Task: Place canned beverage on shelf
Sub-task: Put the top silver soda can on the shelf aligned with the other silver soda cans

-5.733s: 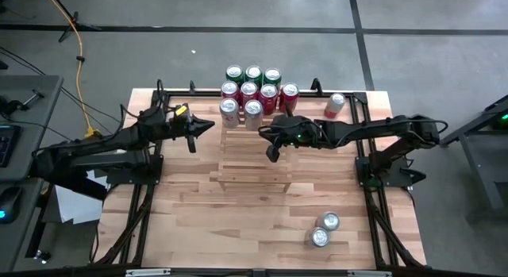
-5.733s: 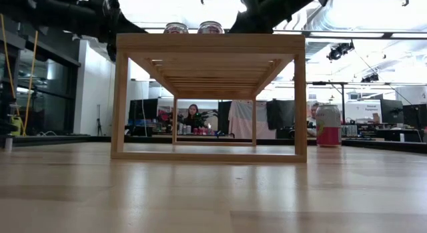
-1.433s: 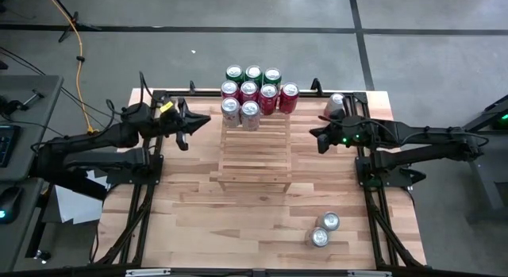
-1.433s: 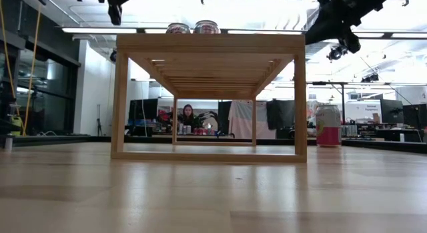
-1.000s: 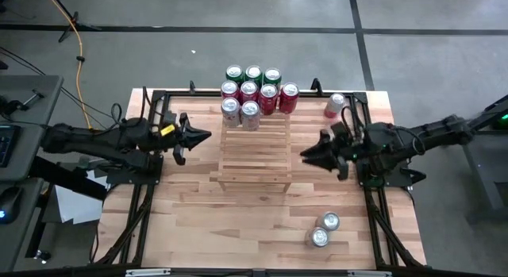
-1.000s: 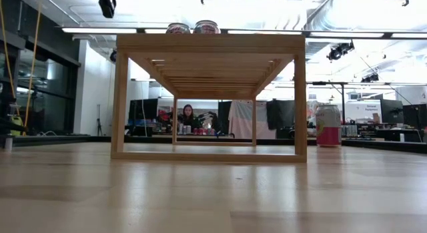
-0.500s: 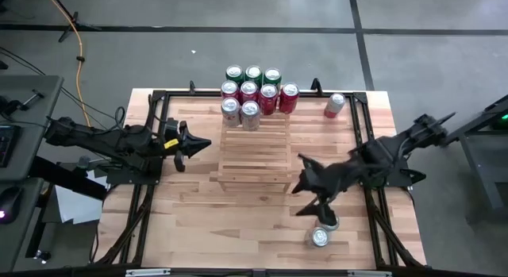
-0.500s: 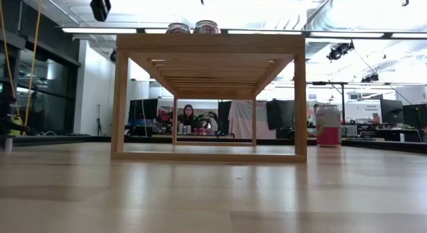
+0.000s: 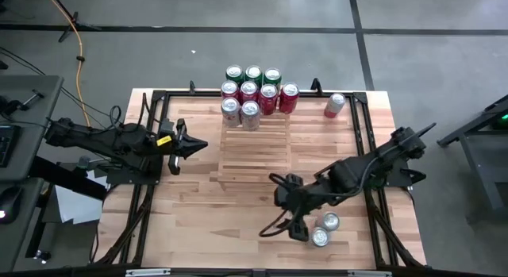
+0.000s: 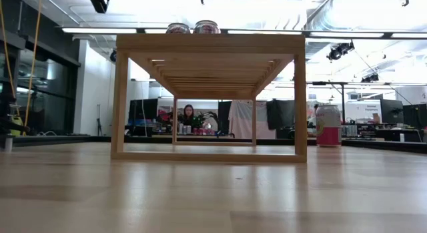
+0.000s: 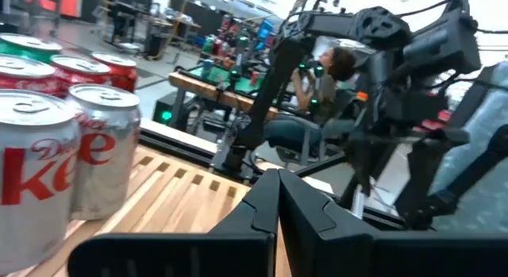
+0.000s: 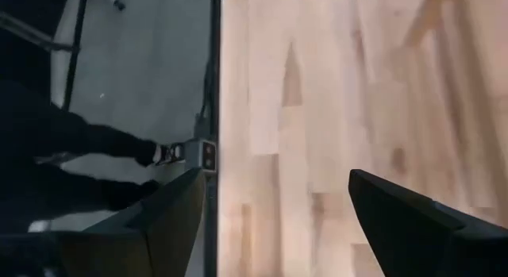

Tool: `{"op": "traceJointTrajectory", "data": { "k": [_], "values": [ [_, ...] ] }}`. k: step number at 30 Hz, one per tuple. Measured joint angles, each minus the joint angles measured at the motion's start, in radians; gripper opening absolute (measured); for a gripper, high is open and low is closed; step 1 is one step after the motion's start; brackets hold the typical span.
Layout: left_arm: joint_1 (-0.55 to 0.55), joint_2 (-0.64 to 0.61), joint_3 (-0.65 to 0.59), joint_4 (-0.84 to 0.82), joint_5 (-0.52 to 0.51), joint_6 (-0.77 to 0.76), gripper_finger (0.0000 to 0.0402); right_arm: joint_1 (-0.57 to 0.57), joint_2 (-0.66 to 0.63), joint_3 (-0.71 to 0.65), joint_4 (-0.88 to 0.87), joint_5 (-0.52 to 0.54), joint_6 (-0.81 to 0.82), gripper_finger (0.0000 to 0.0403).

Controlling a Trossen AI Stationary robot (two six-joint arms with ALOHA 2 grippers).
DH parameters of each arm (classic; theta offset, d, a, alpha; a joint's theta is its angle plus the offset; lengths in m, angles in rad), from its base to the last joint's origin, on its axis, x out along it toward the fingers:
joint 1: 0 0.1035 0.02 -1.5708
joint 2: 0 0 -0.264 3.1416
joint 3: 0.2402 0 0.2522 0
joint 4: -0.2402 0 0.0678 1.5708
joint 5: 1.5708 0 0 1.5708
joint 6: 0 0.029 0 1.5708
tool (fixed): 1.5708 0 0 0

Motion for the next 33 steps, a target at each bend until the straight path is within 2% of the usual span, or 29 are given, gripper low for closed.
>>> {"op": "traceJointTrajectory", "data": {
  "k": [5,8,10,12,16,24,33],
  "values": [
    [0.000,-0.021,0.000,0.000,0.064,0.029,0.0000,0.002,0.056,0.000,-0.021,-0.053,0.068,0.0299],
    [0.000,-0.028,0.000,-0.001,0.070,0.030,0.0000,0.001,0.077,0.000,-0.114,-0.076,0.146,0.0306],
    [0.000,-0.030,0.000,0.001,0.070,0.039,0.0000,-0.001,0.080,0.000,-0.187,-0.148,0.160,0.0317],
    [0.000,-0.030,0.000,0.001,0.070,0.045,0.0000,0.001,0.081,0.000,-0.237,-0.177,0.166,0.0328],
    [0.000,-0.030,0.000,0.001,0.070,0.046,0.0000,0.011,0.084,0.000,-0.280,-0.169,0.136,0.0341],
    [0.000,-0.030,0.000,0.001,0.067,0.047,0.0000,0.014,0.084,0.000,-0.298,-0.139,0.105,0.0342],
    [0.001,-0.030,0.000,0.001,0.053,0.043,0.0000,0.104,0.083,-0.050,-0.323,-0.139,0.036,0.0342]
  ]
}}
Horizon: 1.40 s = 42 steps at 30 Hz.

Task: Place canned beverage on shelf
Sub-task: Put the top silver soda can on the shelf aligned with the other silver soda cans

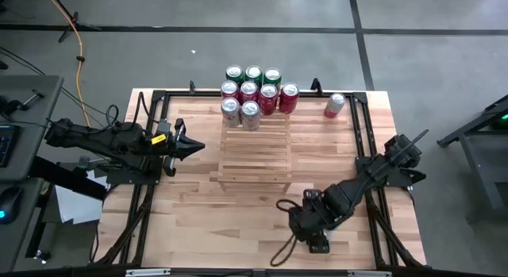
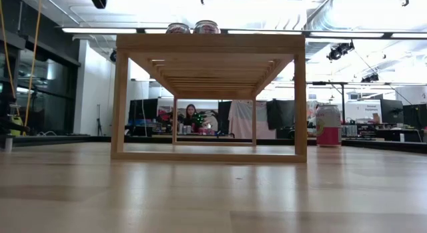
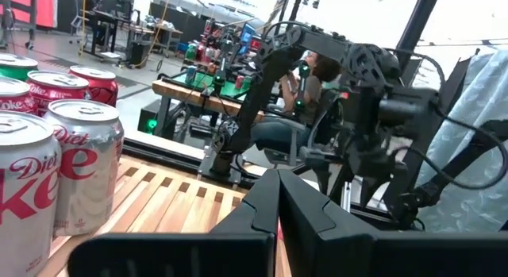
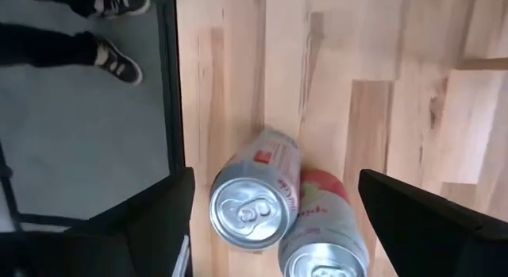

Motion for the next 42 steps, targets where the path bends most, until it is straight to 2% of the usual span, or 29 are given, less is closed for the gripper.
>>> {"op": "traceJointTrajectory", "data": {
  "k": [5,11,14,20,22,31,36,42],
  "values": [
    [0.000,0.000,0.000,0.000,-0.020,-0.019,0.0000,0.043,0.000,-0.026,0.014,0.041,0.029,0.0347],
    [0.000,0.001,0.000,0.000,-0.021,-0.020,0.0000,0.071,0.006,-0.027,-0.031,0.060,0.022,0.0395],
    [0.000,0.001,0.000,0.000,-0.021,-0.025,0.0000,0.100,0.020,-0.027,-0.037,0.063,0.011,0.0390],
    [0.001,0.001,0.000,0.000,-0.021,-0.022,0.0000,0.134,0.020,-0.027,0.022,0.095,0.299,0.0388],
    [0.001,0.001,0.000,0.000,-0.029,-0.016,0.0000,0.146,0.020,-0.027,0.023,0.121,0.328,0.0388],
    [0.001,0.001,0.000,0.000,-0.049,-0.015,0.0000,0.189,0.089,-0.027,0.015,0.173,0.204,0.0388],
    [0.001,0.001,0.000,0.000,-0.049,-0.015,0.0000,0.195,0.158,-0.027,-0.005,0.145,0.116,0.0388],
    [0.001,0.001,0.000,0.000,-0.049,-0.015,0.0000,0.195,0.210,-0.027,-0.083,0.118,0.105,0.0387]
  ]
}}
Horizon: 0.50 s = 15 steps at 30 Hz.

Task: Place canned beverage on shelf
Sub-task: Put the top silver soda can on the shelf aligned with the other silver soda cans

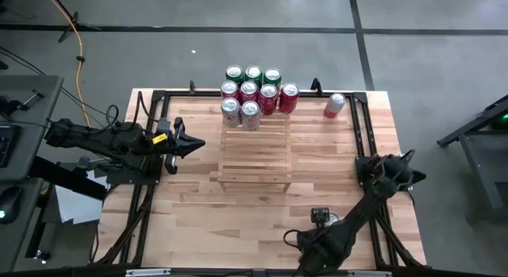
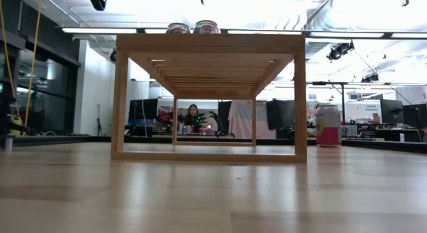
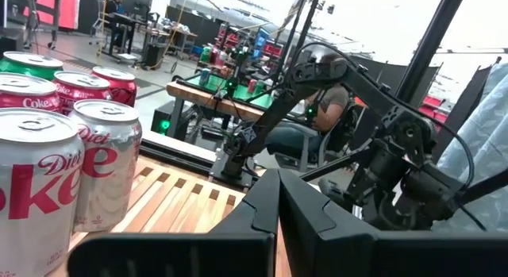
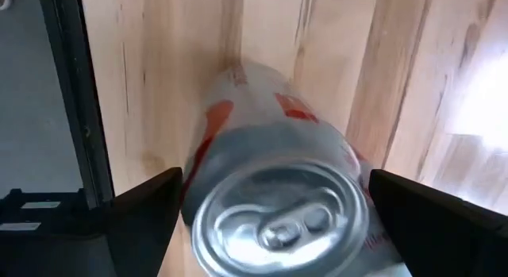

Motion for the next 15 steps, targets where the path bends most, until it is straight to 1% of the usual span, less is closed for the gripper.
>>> {"op": "traceJointTrajectory", "data": {
  "k": [4,7,10,15],
  "values": [
    [0.000,0.000,0.000,0.000,0.000,0.001,0.0000,0.007,0.016,0.000,0.028,-0.004,-0.026,0.0386],
    [0.000,0.000,0.000,0.000,0.001,0.000,0.0000,0.013,0.021,0.000,0.036,-0.003,-0.028,0.0377],
    [0.000,0.000,0.000,0.000,-0.001,0.001,0.0000,0.019,0.021,0.000,0.033,-0.003,-0.026,0.0353],
    [0.000,0.000,0.000,0.000,-0.003,0.009,0.0000,0.019,0.021,0.004,0.030,-0.007,0.006,0.0292]
  ]
}}
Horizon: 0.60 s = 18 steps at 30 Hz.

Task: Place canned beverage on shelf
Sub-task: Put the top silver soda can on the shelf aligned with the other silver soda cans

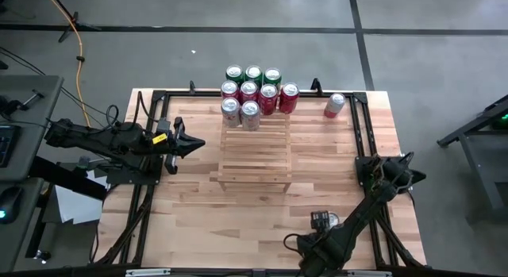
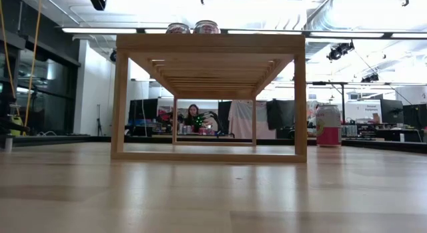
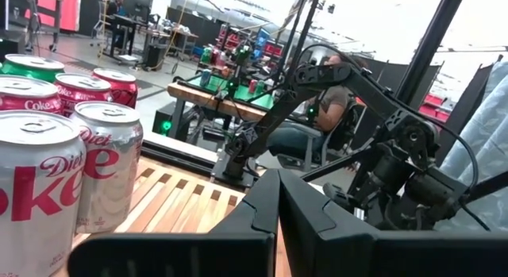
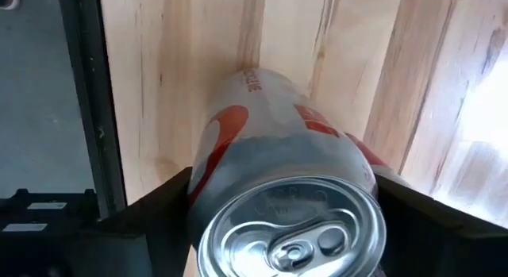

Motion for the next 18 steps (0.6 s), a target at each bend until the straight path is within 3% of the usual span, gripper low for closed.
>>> {"op": "traceJointTrajectory", "data": {
  "k": [11,18],
  "values": [
    [0.000,0.000,0.000,0.043,-0.002,0.017,0.0008,0.000,0.001,0.198,-0.069,0.025,0.006,0.0288],
    [-0.033,0.010,0.015,0.121,0.010,-0.037,0.0093,-0.006,0.001,0.412,-0.114,0.083,0.027,0.0288]
  ]
}}
